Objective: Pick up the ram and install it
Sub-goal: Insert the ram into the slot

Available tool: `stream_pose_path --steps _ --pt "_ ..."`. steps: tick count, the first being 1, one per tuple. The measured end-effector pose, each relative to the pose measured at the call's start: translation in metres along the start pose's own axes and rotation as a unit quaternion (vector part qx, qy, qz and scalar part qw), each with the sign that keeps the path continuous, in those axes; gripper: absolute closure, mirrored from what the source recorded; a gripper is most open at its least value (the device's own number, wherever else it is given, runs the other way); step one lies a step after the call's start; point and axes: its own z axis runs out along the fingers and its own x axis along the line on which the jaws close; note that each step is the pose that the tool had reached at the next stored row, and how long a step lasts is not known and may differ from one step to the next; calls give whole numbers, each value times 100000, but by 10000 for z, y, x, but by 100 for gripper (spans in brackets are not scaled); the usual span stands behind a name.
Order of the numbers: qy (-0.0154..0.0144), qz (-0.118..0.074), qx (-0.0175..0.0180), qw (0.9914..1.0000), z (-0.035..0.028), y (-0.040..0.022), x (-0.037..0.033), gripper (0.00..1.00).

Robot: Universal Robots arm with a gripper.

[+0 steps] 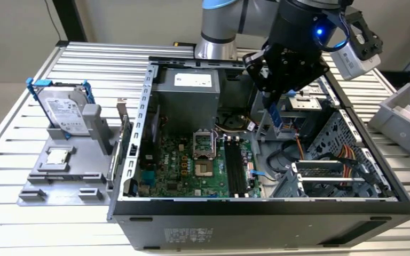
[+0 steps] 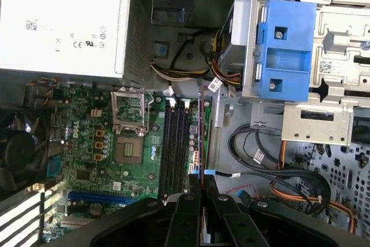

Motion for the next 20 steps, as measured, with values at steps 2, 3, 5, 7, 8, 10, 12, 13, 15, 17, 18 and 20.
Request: stream_pose_path --steps 2,3,5,7,8,10,12,13,15,17,18,20 --pt "-6 19 -4 100000 6 0 0 100" --pt "-19 30 -5 100000 8 0 0 100" --pt "-28 48 -26 100000 19 0 0 100" --pt "-34 69 -8 100000 21 -1 0 100" --pt "-40 74 -22 100000 26 -1 0 100" --pt "-37 78 48 100000 30 -1 0 100" --pt "-13 78 77 100000 30 -1 0 100" --pt "-1 81 79 100000 30 -1 0 100" --pt "5 84 80 100000 32 -1 0 100" --pt "2 81 75 100000 42 0 0 100" --pt "5 80 94 100000 48 0 -1 100" --pt "7 75 123 100000 61 1 -1 100"
